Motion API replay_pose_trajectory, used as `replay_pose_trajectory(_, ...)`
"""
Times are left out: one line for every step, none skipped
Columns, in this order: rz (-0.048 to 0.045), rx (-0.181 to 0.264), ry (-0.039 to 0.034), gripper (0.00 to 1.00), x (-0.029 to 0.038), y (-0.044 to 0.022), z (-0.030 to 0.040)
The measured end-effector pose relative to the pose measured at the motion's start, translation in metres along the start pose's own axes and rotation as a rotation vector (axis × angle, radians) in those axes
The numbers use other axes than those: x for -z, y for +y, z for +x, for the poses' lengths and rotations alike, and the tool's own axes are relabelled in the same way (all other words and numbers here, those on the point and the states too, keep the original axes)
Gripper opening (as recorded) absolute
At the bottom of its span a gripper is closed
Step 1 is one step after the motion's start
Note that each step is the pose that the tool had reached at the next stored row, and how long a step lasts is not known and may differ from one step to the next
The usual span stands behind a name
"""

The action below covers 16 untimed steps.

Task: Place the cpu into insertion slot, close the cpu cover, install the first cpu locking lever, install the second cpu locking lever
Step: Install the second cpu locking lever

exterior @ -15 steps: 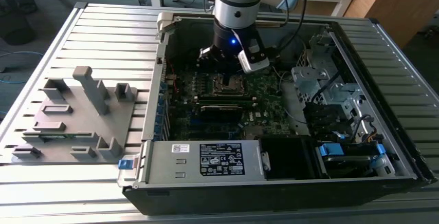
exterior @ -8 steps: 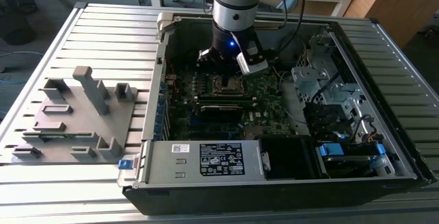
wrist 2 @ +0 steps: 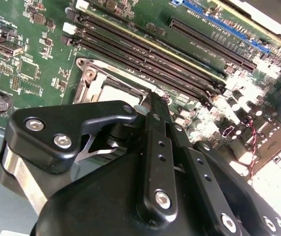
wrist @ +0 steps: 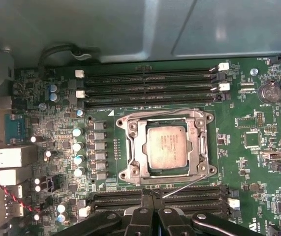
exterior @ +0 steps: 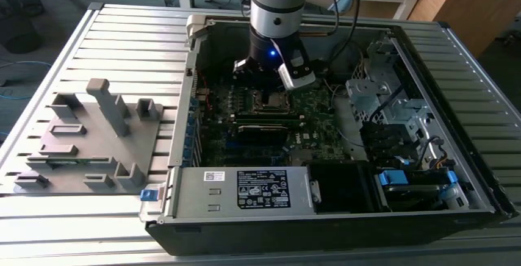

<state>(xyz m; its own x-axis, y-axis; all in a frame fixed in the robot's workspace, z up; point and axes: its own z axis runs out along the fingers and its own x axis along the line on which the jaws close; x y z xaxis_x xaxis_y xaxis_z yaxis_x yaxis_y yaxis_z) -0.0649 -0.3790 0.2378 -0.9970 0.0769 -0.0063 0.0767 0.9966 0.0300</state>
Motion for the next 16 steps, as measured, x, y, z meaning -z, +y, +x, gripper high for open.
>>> replay_pose_trajectory(0.0001,0.000,0.0001,0.10,-0.0001,-0.0008,0.0001)
replay_pose_trajectory(0.0000,0.000,0.0000,0.10,-0.0002,-0.0015,0.0002)
replay_pose_trajectory(0.0001,0.001,0.0001,0.10,-0.0003,-0.0022,0.0003)
replay_pose_trajectory(0.0000,0.001,0.0001,0.10,-0.0005,-0.0028,0.0004)
replay_pose_trajectory(0.0000,0.001,0.0001,0.10,-0.0008,-0.0034,0.0004)
replay_pose_trajectory(-0.0001,0.002,0.0001,0.10,-0.0017,-0.0040,0.0004)
replay_pose_trajectory(-0.0002,0.003,0.0000,0.10,-0.0032,-0.0046,0.0003)
replay_pose_trajectory(-0.0001,0.003,0.0001,0.10,-0.0045,-0.0053,0.0004)
replay_pose_trajectory(0.0000,0.003,0.0001,0.10,-0.0054,-0.0057,0.0005)
replay_pose_trajectory(0.0001,0.004,0.0001,0.10,-0.0060,-0.0059,0.0006)
replay_pose_trajectory(0.0001,0.004,0.0002,0.10,-0.0065,-0.0061,0.0006)
replay_pose_trajectory(0.0001,0.005,0.0002,0.10,-0.0068,-0.0062,0.0007)
replay_pose_trajectory(0.0001,0.005,0.0002,0.10,-0.0070,-0.0062,0.0008)
replay_pose_trajectory(0.0001,0.005,0.0002,0.10,-0.0072,-0.0062,0.0010)
replay_pose_trajectory(0.0001,0.005,0.0002,0.10,-0.0074,-0.0062,0.0013)
replay_pose_trajectory(0.0000,0.005,0.0002,0.10,-0.0077,-0.0063,0.0016)
